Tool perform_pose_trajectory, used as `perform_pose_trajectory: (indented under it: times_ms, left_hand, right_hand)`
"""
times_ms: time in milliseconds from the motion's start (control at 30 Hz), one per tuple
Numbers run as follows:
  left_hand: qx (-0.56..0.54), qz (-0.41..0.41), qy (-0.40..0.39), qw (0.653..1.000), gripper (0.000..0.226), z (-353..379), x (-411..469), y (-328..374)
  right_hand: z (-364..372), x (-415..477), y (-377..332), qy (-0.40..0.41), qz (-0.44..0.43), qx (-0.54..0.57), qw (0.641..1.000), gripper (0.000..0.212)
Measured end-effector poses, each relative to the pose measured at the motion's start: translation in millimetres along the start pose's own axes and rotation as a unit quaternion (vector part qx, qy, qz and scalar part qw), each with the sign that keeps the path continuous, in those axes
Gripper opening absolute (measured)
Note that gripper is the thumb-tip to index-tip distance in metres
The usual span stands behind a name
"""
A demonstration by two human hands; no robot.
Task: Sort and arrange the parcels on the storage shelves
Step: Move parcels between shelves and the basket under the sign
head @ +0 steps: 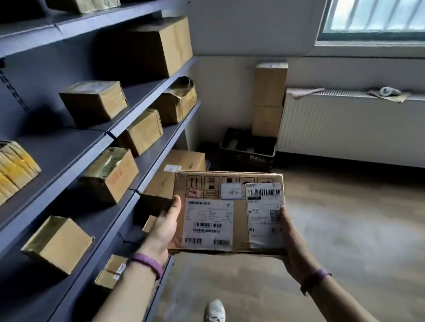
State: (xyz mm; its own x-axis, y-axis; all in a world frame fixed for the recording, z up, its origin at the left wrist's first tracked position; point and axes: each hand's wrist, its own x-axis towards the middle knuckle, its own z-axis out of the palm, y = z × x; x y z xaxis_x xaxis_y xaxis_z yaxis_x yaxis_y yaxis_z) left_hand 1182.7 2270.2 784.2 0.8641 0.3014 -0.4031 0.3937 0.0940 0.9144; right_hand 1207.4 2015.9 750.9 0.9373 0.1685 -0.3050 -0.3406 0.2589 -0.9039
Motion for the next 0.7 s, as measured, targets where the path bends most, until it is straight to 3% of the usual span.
perform_pose_trajectory:
  times_ms: [333,700]
  left_hand:
    - [0.009,-0.006,-0.060,0.998,0.048,50,240,99]
    - [0.049,-0.014,-0.112,0.992,0.046,122,447,196]
  right_hand:
    - [11,229,-70,0.025,-0.010,-0.003,1.000,0.052]
    - [0,437,-141,0.058,-0.013,0.033,0.998,0.053]
